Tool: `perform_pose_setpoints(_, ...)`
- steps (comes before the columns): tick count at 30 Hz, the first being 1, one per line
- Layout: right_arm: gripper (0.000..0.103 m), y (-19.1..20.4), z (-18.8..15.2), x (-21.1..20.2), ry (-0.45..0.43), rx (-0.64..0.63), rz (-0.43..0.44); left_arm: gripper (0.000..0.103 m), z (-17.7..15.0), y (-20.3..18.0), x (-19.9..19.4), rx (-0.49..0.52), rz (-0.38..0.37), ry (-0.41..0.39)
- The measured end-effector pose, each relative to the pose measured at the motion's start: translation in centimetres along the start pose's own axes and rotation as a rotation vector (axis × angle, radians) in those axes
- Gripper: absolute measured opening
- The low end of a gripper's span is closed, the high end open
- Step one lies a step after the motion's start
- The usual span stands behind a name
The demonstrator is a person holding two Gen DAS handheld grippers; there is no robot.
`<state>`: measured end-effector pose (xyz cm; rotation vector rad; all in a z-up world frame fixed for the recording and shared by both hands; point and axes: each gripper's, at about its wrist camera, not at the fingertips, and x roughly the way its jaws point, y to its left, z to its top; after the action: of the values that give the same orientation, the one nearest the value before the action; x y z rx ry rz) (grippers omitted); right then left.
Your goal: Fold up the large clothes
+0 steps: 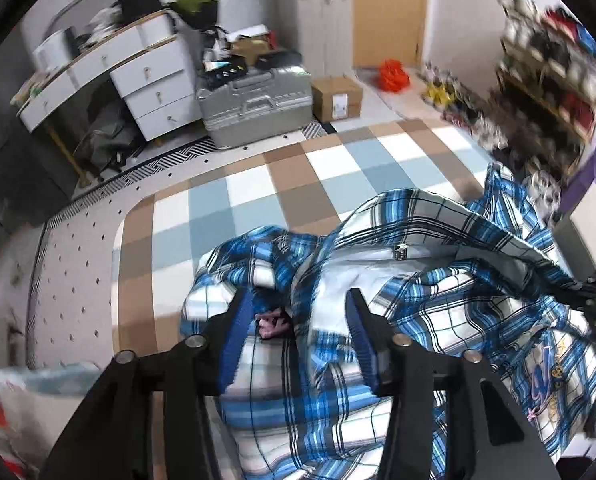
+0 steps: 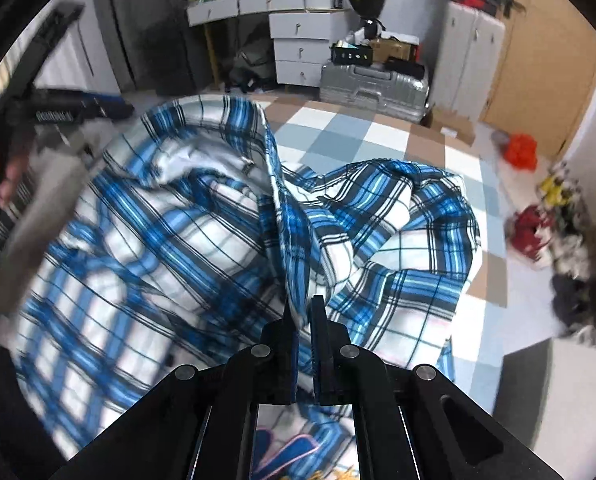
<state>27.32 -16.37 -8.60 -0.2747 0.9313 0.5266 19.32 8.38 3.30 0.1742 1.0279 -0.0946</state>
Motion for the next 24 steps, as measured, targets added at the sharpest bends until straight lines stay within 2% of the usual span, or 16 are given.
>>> perform_pose_setpoints(3, 0.004, 0.3, -0.6, -0.1, 0.019, 0.030, 0.034, 0.071, 1.7, -1.1, 2.8, 0.042, 0.054, 0.025)
perform_pose_setpoints(4, 0.004, 0.7, -0.9, -0.1, 0.021, 0.031, 0.032, 0.072, 1.5, -1.2, 3.6, 0.048, 0.058, 0.044)
perform_pose_setpoints(8, 0.004, 1.1, -2.7, -0.8, 0.017, 0.021, 0.043, 0.072, 0.7, -1.9, 8.8, 0.117, 0.104, 0.217)
perform_pose_setpoints(9, 0.004, 1.0, -2.9, -1.1, 0.013, 0.030, 0.059, 0.071, 0.4, -1.6, 9.1, 0.119, 0.102, 0.233)
perform_pose_setpoints(11, 0.004, 0.6, -3.3, -1.6, 0.019, 0.055, 0.108, 0.061, 0.0, -0.9, 9.3, 0.079, 0.047, 0.220)
perform_pose_setpoints(12, 0.005, 0.5, -3.2, -2.0, 0.014, 0.064, 0.122, 0.034, -0.1, -0.6, 9.1, 0.056, 0.020, 0.211)
perform_pose_setpoints(13, 0.005, 0.5, -3.2, -2.3, 0.008, 0.066, 0.129, 0.003, -0.2, -0.2, 9.0, 0.031, -0.009, 0.212)
perform_pose_setpoints(14, 0.006, 0.6, -2.9, -2.7, -0.006, 0.061, 0.141, 0.001, -0.2, 0.1, 8.7, 0.017, -0.014, 0.201)
perform_pose_setpoints(16, 0.028, 1.1, -2.1, -3.3, -0.036, 0.042, 0.141, 0.000, -0.1, 0.0, 7.9, 0.015, -0.012, 0.170)
perform_pose_setpoints(17, 0.078, 1.3, -1.7, -3.6, -0.059, 0.041, 0.141, 0.000, -0.1, 0.2, 7.5, 0.011, -0.009, 0.156)
perform_pose_setpoints(18, 0.103, 1.4, -1.0, -4.2, -0.115, 0.048, 0.143, 0.000, -0.1, 0.3, 7.3, 0.003, -0.018, 0.154)
perform_pose_setpoints(20, 0.103, 2.0, 0.1, -5.0, -0.213, 0.038, 0.126, 0.000, -0.1, 0.4, 6.7, -0.009, -0.011, 0.140)
perform_pose_setpoints(24, 0.103, 3.4, 3.4, -3.4, -0.203, -0.019, 0.014, 0.000, 0.1, 1.1, 5.7, -0.045, -0.009, 0.078)
